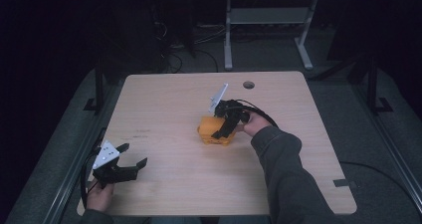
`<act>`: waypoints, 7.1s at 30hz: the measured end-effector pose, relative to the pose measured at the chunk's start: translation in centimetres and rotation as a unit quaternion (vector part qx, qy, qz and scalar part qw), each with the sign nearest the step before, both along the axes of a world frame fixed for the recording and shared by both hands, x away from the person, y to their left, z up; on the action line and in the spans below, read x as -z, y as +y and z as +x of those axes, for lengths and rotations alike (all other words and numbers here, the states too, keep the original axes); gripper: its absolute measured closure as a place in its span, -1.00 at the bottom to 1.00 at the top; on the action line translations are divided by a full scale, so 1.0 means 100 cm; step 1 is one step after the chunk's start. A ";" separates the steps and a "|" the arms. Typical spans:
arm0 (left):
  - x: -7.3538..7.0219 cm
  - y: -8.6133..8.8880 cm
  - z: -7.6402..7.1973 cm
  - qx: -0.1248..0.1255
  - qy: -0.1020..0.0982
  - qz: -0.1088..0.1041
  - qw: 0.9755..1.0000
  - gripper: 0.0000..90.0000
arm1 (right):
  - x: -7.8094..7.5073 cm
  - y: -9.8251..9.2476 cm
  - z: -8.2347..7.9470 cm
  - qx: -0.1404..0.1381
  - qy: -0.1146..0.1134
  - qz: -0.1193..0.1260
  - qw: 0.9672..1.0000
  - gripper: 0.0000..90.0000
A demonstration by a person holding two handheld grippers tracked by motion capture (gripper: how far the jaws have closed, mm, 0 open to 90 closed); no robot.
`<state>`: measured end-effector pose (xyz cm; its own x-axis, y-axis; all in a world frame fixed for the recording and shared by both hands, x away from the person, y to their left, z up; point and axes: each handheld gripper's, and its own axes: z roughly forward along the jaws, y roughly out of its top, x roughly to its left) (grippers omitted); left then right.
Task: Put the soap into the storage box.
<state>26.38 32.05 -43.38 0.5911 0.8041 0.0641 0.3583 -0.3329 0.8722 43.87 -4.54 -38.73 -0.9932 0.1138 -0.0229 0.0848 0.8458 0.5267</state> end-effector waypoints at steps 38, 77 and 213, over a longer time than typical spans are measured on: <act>0.001 -0.002 0.001 0.000 0.001 -0.009 1.000 -0.68 | 0.009 -0.001 0.007 0.023 0.028 0.008 0.999 -0.68; 0.002 -0.004 0.001 0.004 0.004 -0.002 1.000 -0.68 | -0.014 -0.042 -0.009 0.065 0.007 0.041 0.997 -0.68; 0.007 -0.009 0.003 0.007 0.013 0.009 1.000 -0.68 | 0.041 -0.190 -0.114 0.217 0.055 0.080 0.971 -0.66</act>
<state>26.68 31.10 -44.04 0.6039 0.7946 0.0625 0.3764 -0.3534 0.8564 32.48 -23.56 -42.84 -0.8460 0.5164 0.1325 0.4782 0.6252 0.6168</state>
